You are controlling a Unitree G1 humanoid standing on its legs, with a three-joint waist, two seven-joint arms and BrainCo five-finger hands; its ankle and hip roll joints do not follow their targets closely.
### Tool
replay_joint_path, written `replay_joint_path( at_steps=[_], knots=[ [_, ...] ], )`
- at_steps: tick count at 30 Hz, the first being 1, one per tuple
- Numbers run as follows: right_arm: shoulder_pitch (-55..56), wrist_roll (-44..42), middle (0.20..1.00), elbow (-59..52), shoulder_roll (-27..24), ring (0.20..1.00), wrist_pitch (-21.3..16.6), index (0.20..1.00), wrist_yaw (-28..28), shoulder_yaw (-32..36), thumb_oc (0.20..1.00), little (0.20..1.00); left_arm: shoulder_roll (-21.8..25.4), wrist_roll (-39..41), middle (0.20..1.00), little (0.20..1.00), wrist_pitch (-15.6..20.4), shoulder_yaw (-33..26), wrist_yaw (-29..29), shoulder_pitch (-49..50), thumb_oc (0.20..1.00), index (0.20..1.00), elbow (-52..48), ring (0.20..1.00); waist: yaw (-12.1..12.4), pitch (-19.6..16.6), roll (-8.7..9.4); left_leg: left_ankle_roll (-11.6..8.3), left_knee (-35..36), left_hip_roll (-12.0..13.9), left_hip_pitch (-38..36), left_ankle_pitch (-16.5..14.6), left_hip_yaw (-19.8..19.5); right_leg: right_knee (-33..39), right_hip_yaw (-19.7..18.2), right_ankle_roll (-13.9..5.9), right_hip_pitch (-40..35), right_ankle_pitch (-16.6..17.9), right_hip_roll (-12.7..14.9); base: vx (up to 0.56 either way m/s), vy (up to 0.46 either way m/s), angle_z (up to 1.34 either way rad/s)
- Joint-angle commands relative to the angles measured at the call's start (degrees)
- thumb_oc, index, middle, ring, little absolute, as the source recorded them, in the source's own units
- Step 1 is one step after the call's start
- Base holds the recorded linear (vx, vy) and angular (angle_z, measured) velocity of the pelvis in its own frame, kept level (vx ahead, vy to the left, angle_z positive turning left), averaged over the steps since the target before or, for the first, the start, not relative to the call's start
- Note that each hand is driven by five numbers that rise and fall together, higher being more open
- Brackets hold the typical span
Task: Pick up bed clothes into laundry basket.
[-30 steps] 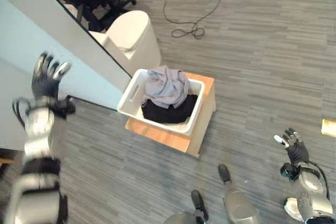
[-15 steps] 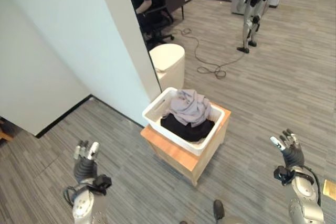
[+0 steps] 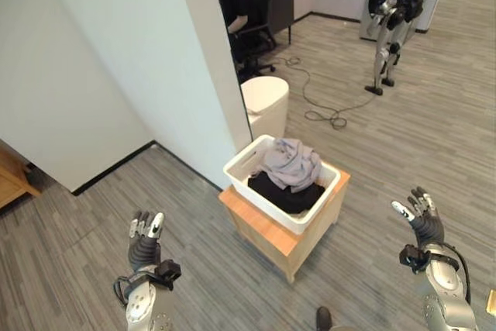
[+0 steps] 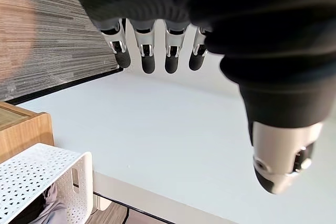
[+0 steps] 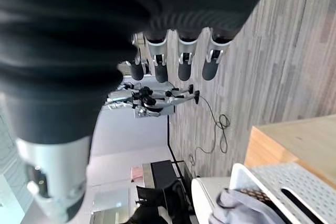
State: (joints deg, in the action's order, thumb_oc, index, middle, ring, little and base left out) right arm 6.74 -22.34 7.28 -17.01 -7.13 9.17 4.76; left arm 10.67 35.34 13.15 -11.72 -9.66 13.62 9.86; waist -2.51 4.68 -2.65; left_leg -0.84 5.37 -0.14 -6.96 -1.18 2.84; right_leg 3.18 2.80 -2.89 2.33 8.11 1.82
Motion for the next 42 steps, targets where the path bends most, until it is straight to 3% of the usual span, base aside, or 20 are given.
replay_joint_path(
  at_steps=[1,2,3,5,6,7,11,13,14,16,19,20,21,23,24,25,30,31,33,42],
  knots=[
    [-4.88,0.54,1.000,-8.94,-2.73,1.000,-5.45,1.000,-5.25,-1.32,1.000,1.000,5.51,-0.11,1.000,1.000,3.09,-0.84,-0.29,-4.41,1.000,1.000,-0.42,1.000,-0.49,3.89,1.13,0.02,-4.32,0.82,4.21,-0.42,-4.98,-18.30,-5.03,-5.26,2.96,-11.33,3.22,-0.10,-0.069,-0.20],
    [-4.88,0.54,1.000,-8.94,-2.73,1.000,-5.44,1.000,-5.25,-1.32,1.000,1.000,5.51,-0.11,1.000,1.000,3.09,-0.84,-0.29,-4.42,1.000,1.000,-0.42,1.000,-0.49,3.82,1.12,0.02,-4.33,0.82,4.30,-0.40,-4.99,-18.28,-5.02,-5.26,3.04,-11.30,3.21,-0.18,-0.244,0.56],
    [-3.82,-2.45,1.000,-11.37,-3.96,1.000,-6.26,1.000,-8.06,-1.03,1.000,1.000,7.35,0.00,1.000,1.000,3.36,0.61,0.19,-6.56,1.000,1.000,0.87,1.000,-2.10,3.95,1.86,-1.04,-5.22,0.80,6.36,0.98,-12.49,-20.84,-15.64,-5.68,1.40,-13.20,-0.31,-0.12,-0.240,1.01],
    [-3.91,-4.43,1.000,-11.75,-3.64,1.000,-6.93,1.000,-8.18,-0.90,1.000,1.000,7.60,-0.07,1.000,1.000,3.32,1.10,0.22,-7.19,1.000,1.000,1.12,1.000,-2.64,3.50,2.07,-1.92,-5.64,0.74,7.43,1.71,-14.99,-20.53,-17.40,-5.15,0.37,-13.65,-0.72,-0.10,-0.236,1.83],
    [-4.05,-8.52,1.000,-13.02,-2.92,1.000,-8.40,1.000,-10.41,-0.90,1.000,1.000,7.90,0.10,1.000,1.000,3.91,1.16,0.23,-7.72,1.000,1.000,0.59,1.000,-2.45,3.14,2.82,-2.88,-8.02,-0.62,10.59,2.75,-20.84,-18.80,-24.02,-3.30,-3.68,-18.17,-2.71,-0.06,-0.163,2.35],
    [-4.14,-8.60,1.000,-12.93,-2.92,1.000,-8.47,1.000,-10.49,-0.88,1.000,1.000,7.93,0.11,1.000,1.000,3.90,1.14,0.22,-7.76,1.000,1.000,0.57,1.000,-2.59,3.10,2.73,-2.96,-8.11,-0.58,10.89,2.95,-21.03,-18.66,-23.90,-3.36,-3.52,-17.90,-2.78,-0.27,-0.374,2.55],
    [-6.51,-8.81,1.000,-11.26,-5.26,1.000,-9.61,1.000,-7.08,-0.77,1.000,1.000,6.02,0.59,1.000,1.000,3.95,1.43,0.72,-5.63,1.000,1.000,-1.53,1.000,4.52,4.63,3.75,-6.64,-8.95,-2.53,19.46,9.94,-30.23,-8.39,-17.08,1.15,-8.40,-19.28,-3.47,-0.32,-0.371,1.62],
    [-6.84,-8.66,1.000,-11.70,-5.78,1.000,-9.60,1.000,-6.71,-0.25,1.000,1.000,5.50,0.67,1.000,1.000,3.80,1.52,0.58,-5.54,1.000,1.000,-1.79,1.000,4.63,5.51,3.31,-7.08,-8.15,-1.98,20.83,11.10,-29.70,-8.15,-15.28,1.32,-7.97,-18.44,-4.08,-0.34,-0.189,1.68],
    [-5.88,-7.53,1.000,-13.04,-7.37,1.000,-9.18,1.000,-6.97,2.29,1.000,1.000,3.77,1.03,1.000,1.000,2.65,1.96,1.18,-3.76,1.000,1.000,-0.95,1.000,4.77,7.41,4.10,-4.25,-12.17,-0.44,22.16,7.86,-17.08,-8.94,-9.44,1.49,-6.60,-18.15,-3.23,-0.45,-0.132,1.76],
    [-5.18,-5.15,1.000,-12.70,-7.57,1.000,-8.71,1.000,-5.35,3.13,1.000,1.000,3.59,1.05,1.000,1.000,1.48,2.79,2.87,-2.48,1.000,1.000,-0.63,1.000,4.66,7.49,4.78,-3.37,-17.92,1.54,20.46,4.69,-8.17,-8.44,-3.24,1.23,-6.00,-17.36,-0.98,-0.47,-0.133,2.07],
    [-3.80,-6.14,1.000,-12.73,-4.86,1.000,-9.23,1.000,-4.24,4.27,1.000,1.000,3.08,2.41,1.000,1.000,1.19,1.91,3.81,-0.83,1.000,1.000,-1.23,1.000,3.44,6.57,5.35,-2.52,-26.11,3.84,16.26,0.74,-0.29,-7.52,4.59,1.22,-5.49,-15.93,1.68,-0.26,-0.052,1.96],
    [-3.80,-6.13,1.000,-12.74,-4.82,1.000,-9.24,1.000,-4.24,4.25,1.000,1.000,3.11,2.41,1.000,1.000,1.17,1.88,3.80,-0.81,1.000,1.000,-1.27,1.000,3.22,6.49,5.35,-2.50,-26.17,3.79,16.51,0.88,-0.50,-7.44,4.81,1.22,-5.41,-15.79,1.68,-0.21,0.010,1.57],
    [-2.36,-4.83,1.000,-12.65,-3.82,1.000,-9.23,1.000,-3.99,4.07,1.000,1.000,2.95,2.54,1.000,1.000,1.29,1.18,3.96,-0.29,1.000,1.000,-1.12,1.000,1.99,5.29,5.00,-3.05,-25.30,7.35,10.71,-1.77,5.21,-7.20,10.84,1.08,-5.03,-15.69,2.92,-0.17,0.070,1.92],
    [-1.37,-4.30,1.000,-11.89,-3.04,1.000,-8.59,1.000,-3.75,4.11,1.000,1.000,2.72,1.83,1.000,1.000,1.12,1.30,3.91,0.27,1.000,1.000,-1.69,1.000,0.86,4.56,4.07,-3.58,-18.94,6.90,6.64,-5.18,6.55,-7.84,14.78,0.27,-4.31,-15.38,4.45,-0.14,0.129,1.59],
    [-1.39,-4.29,1.000,-11.88,-3.04,1.000,-8.60,1.000,-3.74,4.10,1.000,1.000,2.70,1.80,1.000,1.000,1.10,1.29,3.88,0.27,1.000,1.000,-1.73,1.000,0.64,4.44,4.21,-3.46,-18.37,6.60,6.66,-4.62,6.42,-7.71,14.98,0.22,-4.20,-15.15,4.68,-0.10,0.224,1.56],
    [-0.70,-4.70,1.000,-12.52,-1.85,1.000,-8.12,1.000,-4.22,4.23,1.000,1.000,2.66,0.91,1.000,1.000,0.42,1.86,3.87,-0.20,1.000,1.000,-2.56,1.000,0.10,3.58,2.57,-3.20,-7.62,4.87,4.56,-2.80,5.87,-7.76,17.43,-0.64,-3.87,-14.02,5.24,-0.09,0.211,1.16],
    [-1.11,-4.73,1.000,-11.87,-0.85,1.000,-7.46,1.000,-5.12,3.02,1.000,1.000,3.72,-1.05,1.000,1.000,-0.26,3.16,5.00,-0.31,1.000,1.000,-3.98,1.000,-0.98,3.51,1.30,-1.11,-4.49,2.18,3.59,-1.88,2.61,-13.66,16.36,-1.73,-1.79,-13.44,8.56,-0.02,0.221,0.47],
    [-1.24,-3.80,1.000,-11.17,-0.81,1.000,-7.06,1.000,-6.00,1.63,1.000,1.000,5.65,-2.33,1.000,1.000,0.19,4.23,5.59,-1.40,1.000,1.000,-3.34,1.000,-3.63,4.85,1.29,-0.28,-5.23,1.45,3.55,-2.30,0.08,-16.36,5.92,-2.64,1.10,-13.17,6.54,-0.10,0.123,0.26],
    [-1.30,-4.41,1.000,-10.23,-0.67,1.000,-6.39,1.000,-6.99,0.37,1.000,1.000,5.94,-2.68,1.000,1.000,0.65,3.81,5.70,-0.92,1.000,1.000,-3.69,1.000,-3.64,5.00,1.44,-0.03,-4.73,1.25,3.33,-2.51,-0.02,-14.29,1.11,-2.87,2.19,-12.41,5.01,-0.08,0.071,0.61],
    [0.14,-7.77,1.000,-8.41,-0.80,1.000,-5.15,1.000,-10.34,-3.23,1.000,1.000,2.66,-0.47,1.000,1.000,1.38,3.37,5.14,0.51,1.000,1.000,-5.83,1.000,-0.71,1.65,2.93,-0.33,-3.79,1.22,3.55,-1.34,-0.41,-5.38,3.84,-2.81,-3.32,-10.92,4.64,0.01,-0.055,0.02]
  ],
)
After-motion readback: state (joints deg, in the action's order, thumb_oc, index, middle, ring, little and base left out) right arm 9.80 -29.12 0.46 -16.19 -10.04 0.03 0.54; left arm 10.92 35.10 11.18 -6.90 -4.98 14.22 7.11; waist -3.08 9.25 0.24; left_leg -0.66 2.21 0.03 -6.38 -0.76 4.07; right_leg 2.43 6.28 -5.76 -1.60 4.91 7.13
